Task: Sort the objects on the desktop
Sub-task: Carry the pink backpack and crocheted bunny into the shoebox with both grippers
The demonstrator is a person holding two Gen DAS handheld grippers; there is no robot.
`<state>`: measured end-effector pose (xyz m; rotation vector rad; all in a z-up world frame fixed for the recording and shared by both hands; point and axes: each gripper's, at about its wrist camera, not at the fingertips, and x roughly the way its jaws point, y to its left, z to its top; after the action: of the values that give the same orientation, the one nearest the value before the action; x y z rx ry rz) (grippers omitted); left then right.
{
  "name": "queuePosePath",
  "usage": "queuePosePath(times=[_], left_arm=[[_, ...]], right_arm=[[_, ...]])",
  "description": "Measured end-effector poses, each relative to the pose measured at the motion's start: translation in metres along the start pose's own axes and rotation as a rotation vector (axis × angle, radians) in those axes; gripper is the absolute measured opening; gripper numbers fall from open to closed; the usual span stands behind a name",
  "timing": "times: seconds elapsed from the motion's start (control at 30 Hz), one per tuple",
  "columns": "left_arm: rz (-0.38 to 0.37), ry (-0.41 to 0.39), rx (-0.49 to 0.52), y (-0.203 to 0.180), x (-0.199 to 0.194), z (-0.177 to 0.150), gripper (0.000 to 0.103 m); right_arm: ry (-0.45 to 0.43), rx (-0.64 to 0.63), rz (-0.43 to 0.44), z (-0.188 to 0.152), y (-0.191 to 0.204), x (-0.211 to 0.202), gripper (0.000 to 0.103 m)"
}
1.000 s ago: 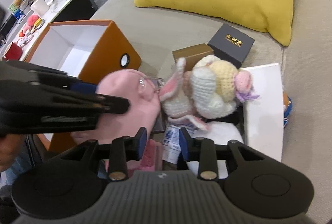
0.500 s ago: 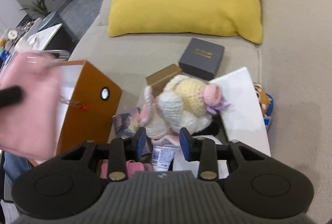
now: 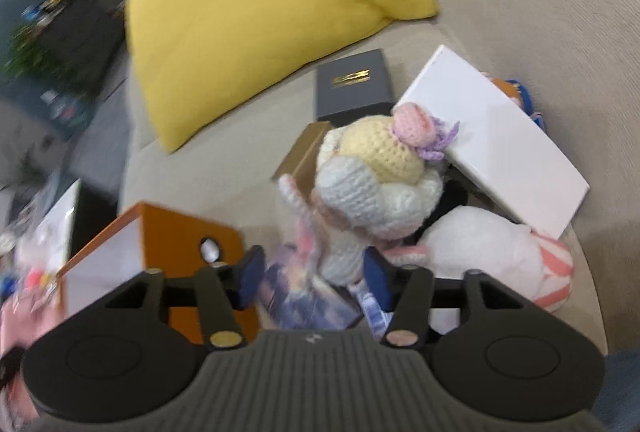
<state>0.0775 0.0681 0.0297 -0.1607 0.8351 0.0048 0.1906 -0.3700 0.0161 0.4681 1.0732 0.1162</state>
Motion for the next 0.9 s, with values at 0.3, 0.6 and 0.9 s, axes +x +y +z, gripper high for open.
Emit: queuePosePath(times=[0.3, 0.6, 0.9], left_arm=[[0.007, 0.016, -0.073, 0.040, 0.012, -0.016, 0.034], [0.030, 0.057, -0.099, 0.059, 0.025, -0.026, 0.034], [0.055, 0.023, -0.014, 0.053, 0.017, -0.027, 0.034]], right_arm=[[-0.112, -0.019, -0.206, -0.006, 0.030, 0.038, 0.067], [-0.105, -0.059, -0.203, -0.010, 0.010, 0.046, 0.052], [-0.105, -0.113, -0.029, -0.020, 0.000, -0.014, 0.049]])
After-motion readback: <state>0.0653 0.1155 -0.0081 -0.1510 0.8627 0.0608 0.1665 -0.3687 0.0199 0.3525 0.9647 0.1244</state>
